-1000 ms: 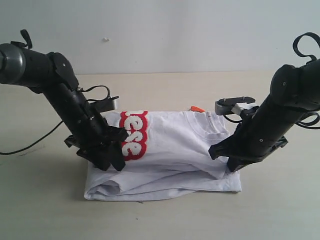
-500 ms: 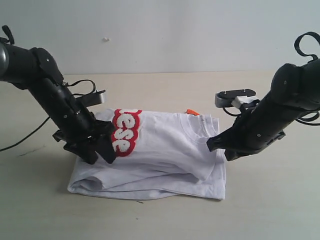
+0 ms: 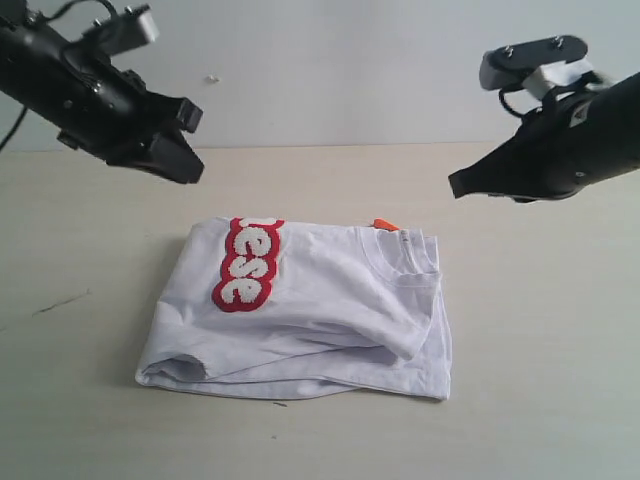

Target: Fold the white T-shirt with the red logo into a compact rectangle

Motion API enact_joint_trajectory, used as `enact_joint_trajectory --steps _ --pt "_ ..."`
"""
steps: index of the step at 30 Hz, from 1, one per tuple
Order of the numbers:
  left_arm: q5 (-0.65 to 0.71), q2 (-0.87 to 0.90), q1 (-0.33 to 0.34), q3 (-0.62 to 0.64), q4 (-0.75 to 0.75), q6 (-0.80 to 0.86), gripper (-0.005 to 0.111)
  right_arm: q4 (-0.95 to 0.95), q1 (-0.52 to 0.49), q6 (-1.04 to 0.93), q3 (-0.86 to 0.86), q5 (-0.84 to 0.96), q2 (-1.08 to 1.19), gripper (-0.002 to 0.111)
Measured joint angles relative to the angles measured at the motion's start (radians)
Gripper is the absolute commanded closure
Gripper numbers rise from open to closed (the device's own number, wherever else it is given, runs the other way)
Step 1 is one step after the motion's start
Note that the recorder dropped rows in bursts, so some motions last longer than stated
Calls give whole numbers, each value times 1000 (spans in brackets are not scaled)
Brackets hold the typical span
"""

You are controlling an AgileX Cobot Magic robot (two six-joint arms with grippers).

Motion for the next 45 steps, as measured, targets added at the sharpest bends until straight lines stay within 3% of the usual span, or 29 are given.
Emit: enact_joint_trajectory --steps 7,23,33,45 --pt "-184 -248 0 174 -2 -8 107 -11 0 6 115 -98 -230 108" --pt "-623 -836 0 772 -6 -8 107 -10 0 6 326 -125 -646 108" --pt "-651 -1079 0 959 -8 -8 107 16 0 6 454 -114 -860 108" --pt "-573 -1153 0 977 -8 -8 107 83 0 6 459 -102 -974 108"
